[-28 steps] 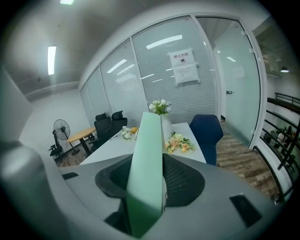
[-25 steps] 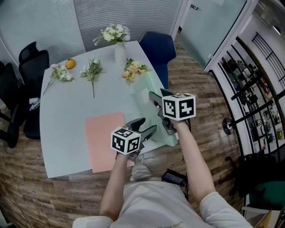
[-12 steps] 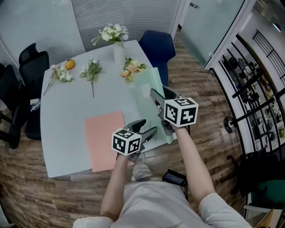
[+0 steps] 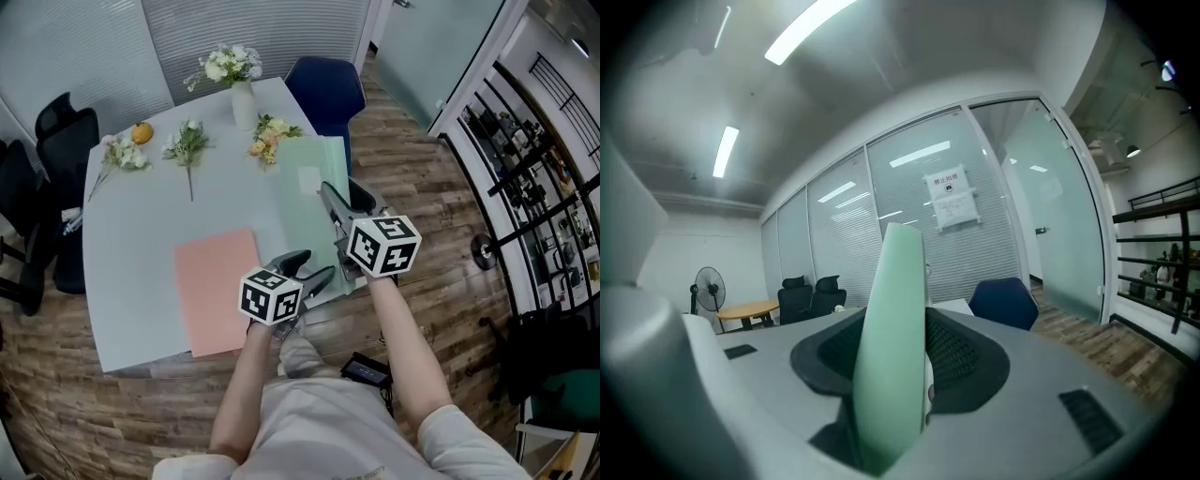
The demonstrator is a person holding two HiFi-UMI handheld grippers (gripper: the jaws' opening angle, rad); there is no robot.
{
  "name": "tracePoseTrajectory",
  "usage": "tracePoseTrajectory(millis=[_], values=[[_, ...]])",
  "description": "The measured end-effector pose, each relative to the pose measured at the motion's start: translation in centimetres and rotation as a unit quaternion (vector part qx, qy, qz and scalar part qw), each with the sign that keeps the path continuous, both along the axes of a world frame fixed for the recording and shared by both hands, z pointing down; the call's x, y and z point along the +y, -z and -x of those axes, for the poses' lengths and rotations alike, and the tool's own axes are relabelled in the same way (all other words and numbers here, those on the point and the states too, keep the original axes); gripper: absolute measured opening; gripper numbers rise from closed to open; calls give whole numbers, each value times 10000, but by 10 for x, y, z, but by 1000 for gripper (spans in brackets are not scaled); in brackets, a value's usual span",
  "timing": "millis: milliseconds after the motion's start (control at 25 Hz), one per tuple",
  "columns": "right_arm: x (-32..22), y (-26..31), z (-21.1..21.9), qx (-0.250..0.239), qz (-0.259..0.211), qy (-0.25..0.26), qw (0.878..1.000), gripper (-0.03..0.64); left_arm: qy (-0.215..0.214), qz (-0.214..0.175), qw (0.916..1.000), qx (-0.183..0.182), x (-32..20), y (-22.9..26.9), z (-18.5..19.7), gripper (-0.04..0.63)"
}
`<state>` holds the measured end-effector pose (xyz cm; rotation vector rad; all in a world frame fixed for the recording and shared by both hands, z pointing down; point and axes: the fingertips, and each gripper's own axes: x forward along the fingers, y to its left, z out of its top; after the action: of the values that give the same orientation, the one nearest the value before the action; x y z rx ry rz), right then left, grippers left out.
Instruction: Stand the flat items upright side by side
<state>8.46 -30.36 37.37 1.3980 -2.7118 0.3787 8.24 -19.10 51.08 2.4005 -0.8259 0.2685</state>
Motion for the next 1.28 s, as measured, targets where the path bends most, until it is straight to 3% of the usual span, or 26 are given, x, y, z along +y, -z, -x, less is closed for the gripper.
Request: tracePoseTrajectory(millis=[680, 880, 1080, 1280], values=[[31, -4, -6, -217, -920, 136, 9954, 186, -337, -50, 9983, -468, 15, -17, -28, 291], [34, -9, -8, -198, -930, 153, 9953, 187, -160, -45, 9970, -756, 9, -26, -27, 299], [43, -20, -7, 63, -849, 187, 9962, 187, -19, -15, 9918, -1281, 1, -47, -18, 299], [52, -27, -14, 118, -745, 92, 9971, 187, -99, 154, 9915, -1286, 4, -60, -21, 299]])
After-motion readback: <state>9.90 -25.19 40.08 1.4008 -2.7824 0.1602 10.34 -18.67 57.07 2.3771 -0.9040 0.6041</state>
